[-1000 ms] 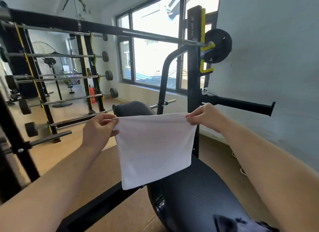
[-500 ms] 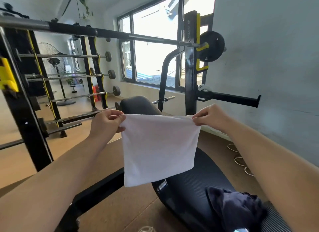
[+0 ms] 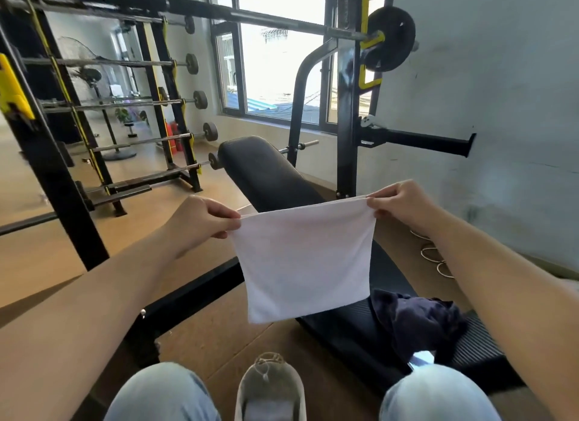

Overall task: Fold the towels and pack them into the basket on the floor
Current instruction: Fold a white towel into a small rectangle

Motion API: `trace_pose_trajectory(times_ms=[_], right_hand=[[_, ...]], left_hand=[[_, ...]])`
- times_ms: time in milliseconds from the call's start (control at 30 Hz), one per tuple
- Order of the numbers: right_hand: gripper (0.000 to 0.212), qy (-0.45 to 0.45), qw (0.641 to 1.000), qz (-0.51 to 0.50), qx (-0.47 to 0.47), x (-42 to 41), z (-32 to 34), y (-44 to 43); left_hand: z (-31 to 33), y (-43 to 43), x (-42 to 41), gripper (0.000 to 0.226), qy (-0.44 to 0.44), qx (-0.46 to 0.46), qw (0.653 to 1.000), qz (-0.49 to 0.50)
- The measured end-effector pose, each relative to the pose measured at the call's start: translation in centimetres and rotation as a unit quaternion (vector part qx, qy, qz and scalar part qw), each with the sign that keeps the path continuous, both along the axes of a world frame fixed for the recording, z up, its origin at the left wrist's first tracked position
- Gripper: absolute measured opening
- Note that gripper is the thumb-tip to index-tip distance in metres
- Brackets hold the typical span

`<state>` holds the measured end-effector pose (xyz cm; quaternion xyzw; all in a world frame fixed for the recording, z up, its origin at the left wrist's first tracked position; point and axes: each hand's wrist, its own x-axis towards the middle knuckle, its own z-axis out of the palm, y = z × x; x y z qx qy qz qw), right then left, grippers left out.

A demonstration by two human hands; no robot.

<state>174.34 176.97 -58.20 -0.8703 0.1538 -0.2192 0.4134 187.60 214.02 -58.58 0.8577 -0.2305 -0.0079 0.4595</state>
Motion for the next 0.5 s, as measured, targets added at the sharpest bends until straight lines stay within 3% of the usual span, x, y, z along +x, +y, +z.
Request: trace_pose_trajectory(times_ms=[167, 367, 433, 500], right_hand=[[0.01, -0.002, 1.0, -0.011, 0.025, -0.9, -3.3, 0.6], [0.018, -0.003, 0.996, -0.026, 0.088, -1.0, -9.2, 1.5], [0.012, 0.018, 0.994, -0.025, 0.101, -1.0, -11.4, 2.1], [0.007, 0.029, 0.993, -0.036, 0.106, -0.9, -13.9, 2.9]], left_hand=[[-3.1, 0.1, -0.2, 0.007, 0.026, 0.03, 0.999, 0.001], [-8.7, 0.1, 0.2, 0.01, 0.069, -0.062, 0.995, 0.047], [-10.7, 0.2, 0.2, 0.016, 0.101, -0.098, 0.989, 0.043], [-12.6, 0.3, 0.2, 0.016, 0.089, -0.055, 0.993, 0.051]])
